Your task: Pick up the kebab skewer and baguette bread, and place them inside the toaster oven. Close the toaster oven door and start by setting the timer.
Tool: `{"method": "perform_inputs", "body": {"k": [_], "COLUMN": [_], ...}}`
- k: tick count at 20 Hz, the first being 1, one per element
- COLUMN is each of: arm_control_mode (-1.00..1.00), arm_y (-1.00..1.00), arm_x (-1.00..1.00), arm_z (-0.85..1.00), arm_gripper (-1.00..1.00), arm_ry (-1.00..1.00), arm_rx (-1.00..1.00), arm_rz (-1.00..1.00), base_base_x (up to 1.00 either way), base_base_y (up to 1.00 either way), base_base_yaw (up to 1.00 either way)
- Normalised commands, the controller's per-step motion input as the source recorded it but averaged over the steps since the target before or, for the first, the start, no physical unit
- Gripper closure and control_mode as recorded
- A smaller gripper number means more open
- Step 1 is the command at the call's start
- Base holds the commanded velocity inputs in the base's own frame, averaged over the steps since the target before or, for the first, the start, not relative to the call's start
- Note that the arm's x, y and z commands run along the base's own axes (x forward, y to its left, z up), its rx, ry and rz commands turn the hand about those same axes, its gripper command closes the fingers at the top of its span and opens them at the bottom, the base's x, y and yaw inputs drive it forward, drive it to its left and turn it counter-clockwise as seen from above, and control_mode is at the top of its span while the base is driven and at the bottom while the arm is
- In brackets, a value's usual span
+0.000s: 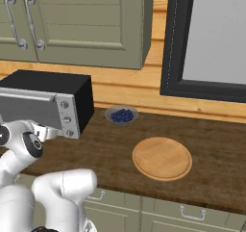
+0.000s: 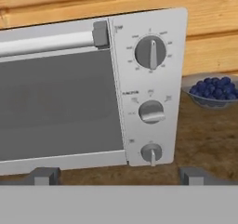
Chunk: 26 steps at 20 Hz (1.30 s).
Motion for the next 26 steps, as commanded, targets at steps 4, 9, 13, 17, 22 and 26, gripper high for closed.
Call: {"method": "perform_inputs", "body": {"k": [4, 9, 13, 17, 22, 26], "arm_control_mode": [-1.0, -1.0, -1.0, -1.0, -1.0, -1.0], "arm_y": [-0.3, -0.3, -0.28, -0.22, -0.18, -0.08], "arm_x": [0.37, 0.42, 0.35, 0.16, 0.09, 0.18], "arm_z": [-0.33, -0.43, -0.44, -0.46, -0.47, -0.37], "arm_gripper": [-1.0, -1.0, -1.0, -1.0, -1.0, -1.0], "arm_ry": [0.01, 0.01, 0.02, 0.08, 0.06, 0.08], "arm_rx": [0.01, 0.0, 0.0, 0.0, 0.01, 0.03], "arm_rz": [0.01, 0.0, 0.01, 0.03, 0.04, 0.03], "base_base_x": [0.0, 0.0, 0.0, 0.0, 0.0, 0.0], "base_base_y": [0.0, 0.0, 0.0, 0.0, 0.0, 0.0], "base_base_yaw": [0.0, 0.0, 0.0, 0.0, 0.0, 0.0]}}
